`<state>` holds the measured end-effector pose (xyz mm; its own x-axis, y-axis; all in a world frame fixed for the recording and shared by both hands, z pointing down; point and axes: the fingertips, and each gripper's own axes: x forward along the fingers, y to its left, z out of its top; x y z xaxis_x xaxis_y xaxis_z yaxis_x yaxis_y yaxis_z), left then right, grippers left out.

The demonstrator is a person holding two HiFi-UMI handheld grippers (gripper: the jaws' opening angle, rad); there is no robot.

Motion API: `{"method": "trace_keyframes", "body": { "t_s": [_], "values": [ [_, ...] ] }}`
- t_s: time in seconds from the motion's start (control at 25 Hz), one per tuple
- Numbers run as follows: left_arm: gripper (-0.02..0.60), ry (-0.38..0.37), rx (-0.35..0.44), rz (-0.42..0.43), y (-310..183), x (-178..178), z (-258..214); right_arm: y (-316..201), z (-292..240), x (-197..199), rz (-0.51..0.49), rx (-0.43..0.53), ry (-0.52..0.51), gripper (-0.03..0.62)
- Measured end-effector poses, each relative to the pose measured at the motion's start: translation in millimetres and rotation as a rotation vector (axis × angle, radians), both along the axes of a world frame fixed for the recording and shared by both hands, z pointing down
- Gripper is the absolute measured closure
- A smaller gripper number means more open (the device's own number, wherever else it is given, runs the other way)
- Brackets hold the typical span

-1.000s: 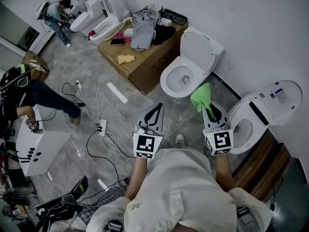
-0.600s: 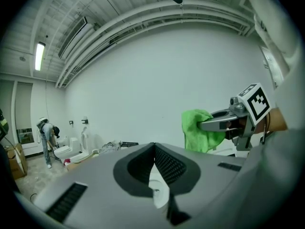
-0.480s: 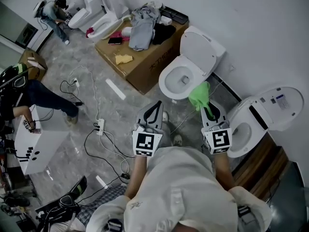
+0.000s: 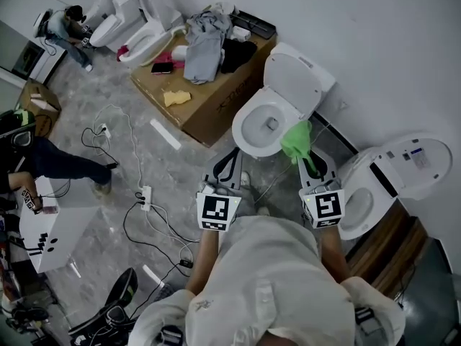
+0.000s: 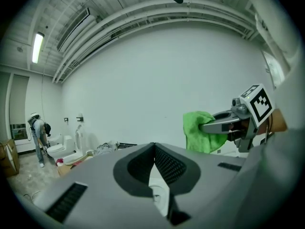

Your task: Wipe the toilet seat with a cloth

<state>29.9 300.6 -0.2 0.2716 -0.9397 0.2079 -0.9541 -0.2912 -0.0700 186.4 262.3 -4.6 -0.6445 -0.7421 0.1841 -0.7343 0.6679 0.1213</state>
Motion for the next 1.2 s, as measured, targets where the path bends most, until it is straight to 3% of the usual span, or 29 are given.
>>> {"method": "trace_keyframes", "body": {
  "t_s": [0.36, 0.76, 1.2],
  "values": [
    [0.569, 0.024, -0.009, 0.069, -78.7, -37.8, 3.0, -61.9, -1.7, -32.3, 0.072, -0.004, 0.025, 0.548],
    [0.569, 0.068, -0.063, 0.189, -152.5, -75.6, 37.7, -113.8, 13.8, -73.7, 0.178, -0.033, 0.106, 0.546],
    [0.569, 0.092, -0.152, 0.233, -194.1, -75.4, 86.5, -151.2, 52.7, -91.1, 0.175, -0.106, 0.162, 0.546]
  ]
}}
